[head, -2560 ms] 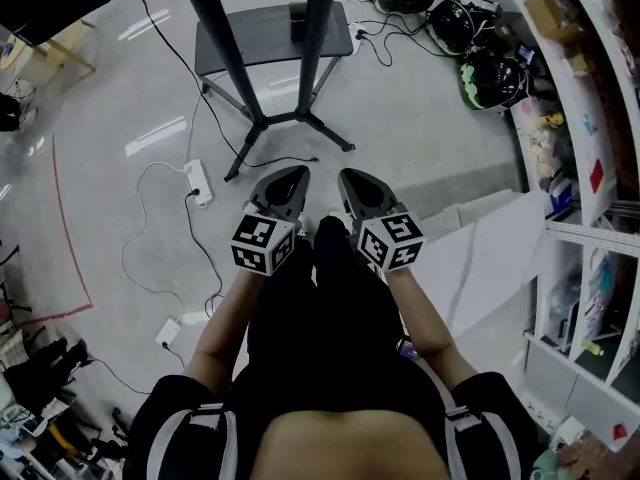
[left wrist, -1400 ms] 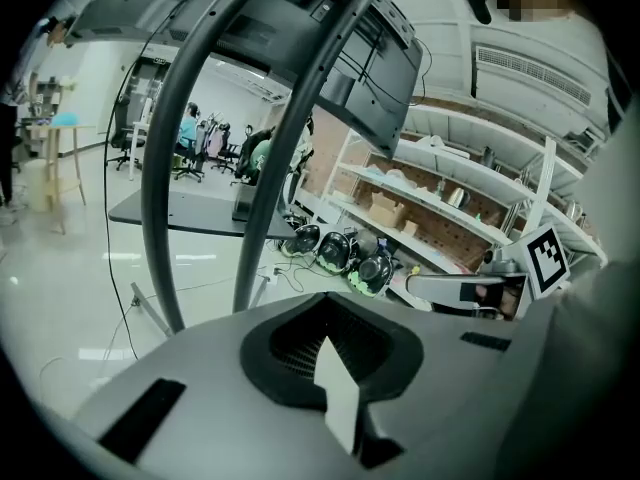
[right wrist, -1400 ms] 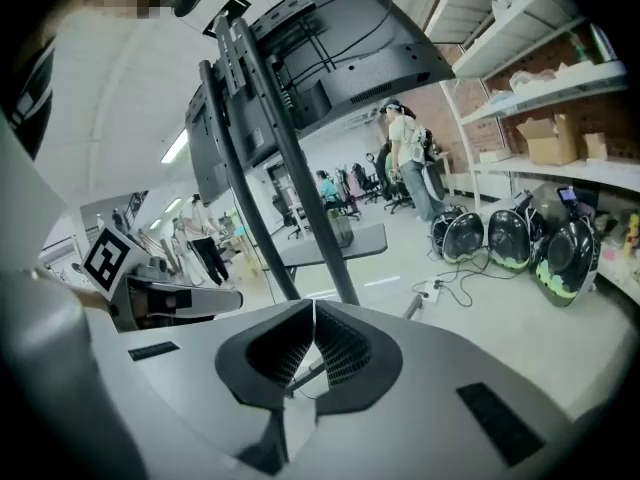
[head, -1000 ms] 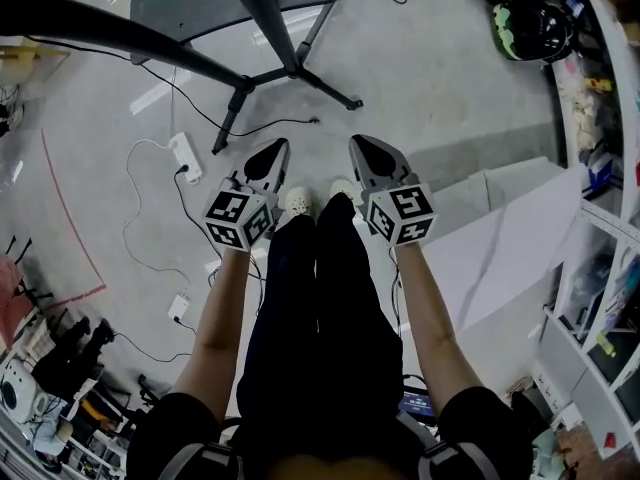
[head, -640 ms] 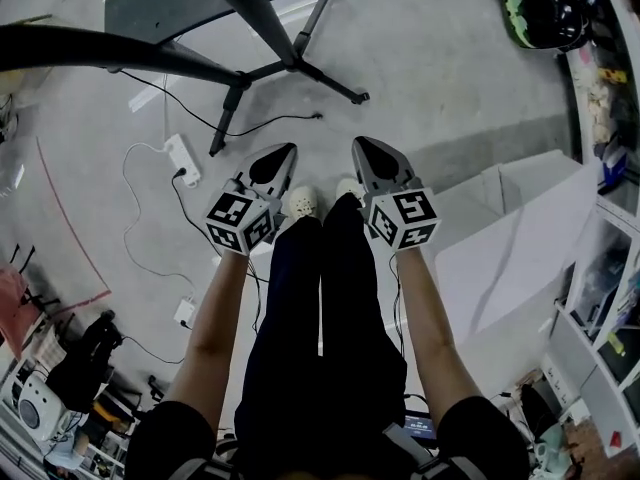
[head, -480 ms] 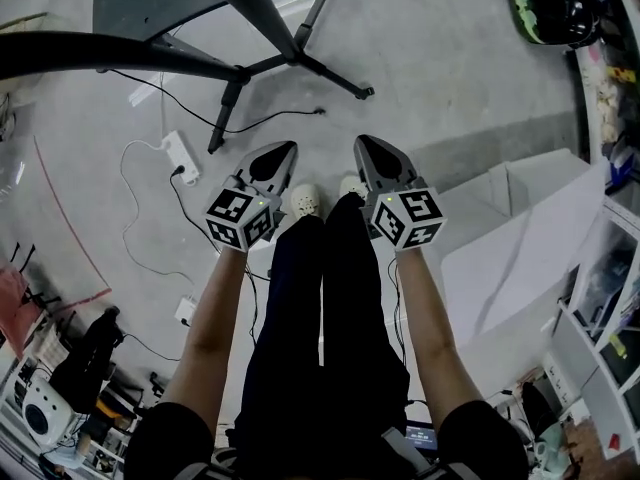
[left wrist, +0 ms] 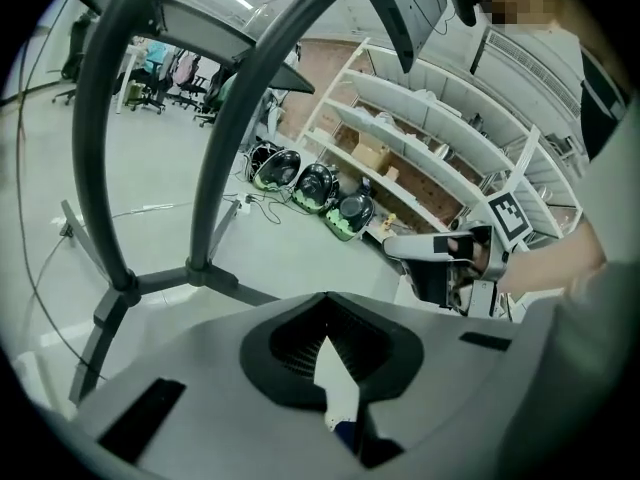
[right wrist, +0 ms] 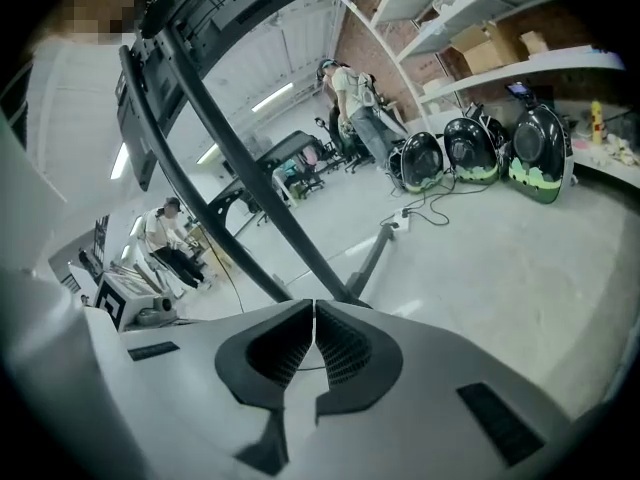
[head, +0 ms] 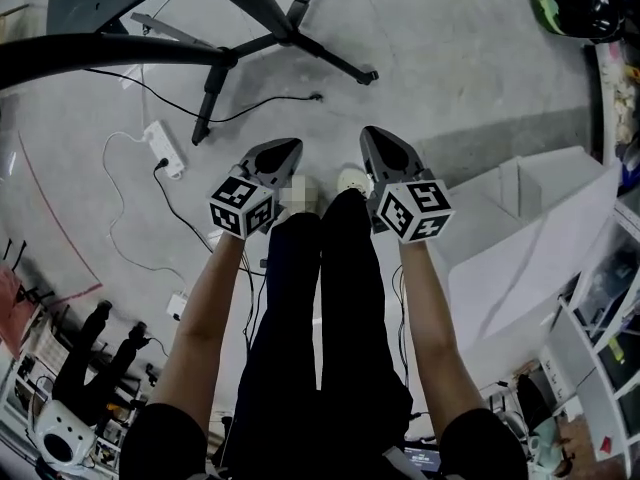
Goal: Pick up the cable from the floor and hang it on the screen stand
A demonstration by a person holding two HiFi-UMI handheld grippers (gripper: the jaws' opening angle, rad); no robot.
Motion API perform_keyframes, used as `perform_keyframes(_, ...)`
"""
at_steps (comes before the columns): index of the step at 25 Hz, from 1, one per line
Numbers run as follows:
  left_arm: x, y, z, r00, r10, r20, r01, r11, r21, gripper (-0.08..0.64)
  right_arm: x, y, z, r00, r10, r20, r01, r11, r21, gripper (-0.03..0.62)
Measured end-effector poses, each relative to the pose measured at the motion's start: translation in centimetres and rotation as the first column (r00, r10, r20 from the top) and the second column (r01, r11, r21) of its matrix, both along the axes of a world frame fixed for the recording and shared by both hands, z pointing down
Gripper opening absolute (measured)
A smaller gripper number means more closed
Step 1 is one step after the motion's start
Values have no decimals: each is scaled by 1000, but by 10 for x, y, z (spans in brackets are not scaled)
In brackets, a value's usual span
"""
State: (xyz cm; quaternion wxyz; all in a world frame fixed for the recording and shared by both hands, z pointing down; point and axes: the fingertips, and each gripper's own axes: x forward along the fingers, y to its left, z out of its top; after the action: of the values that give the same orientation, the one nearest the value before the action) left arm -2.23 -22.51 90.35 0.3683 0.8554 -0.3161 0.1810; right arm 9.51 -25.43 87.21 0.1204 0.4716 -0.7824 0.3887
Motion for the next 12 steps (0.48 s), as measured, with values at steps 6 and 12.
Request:
perform_keyframes(6, 8, -1, 54, 998, 32, 46, -31, 999, -23, 5, 0, -4, 44, 1000, -20, 9, 20, 1000, -9, 25)
perform_keyframes(12, 15, -11, 116, 992, 69, 110, -69, 998, -9, 6, -2, -9, 89, 998, -65, 19, 65, 998, -7, 25)
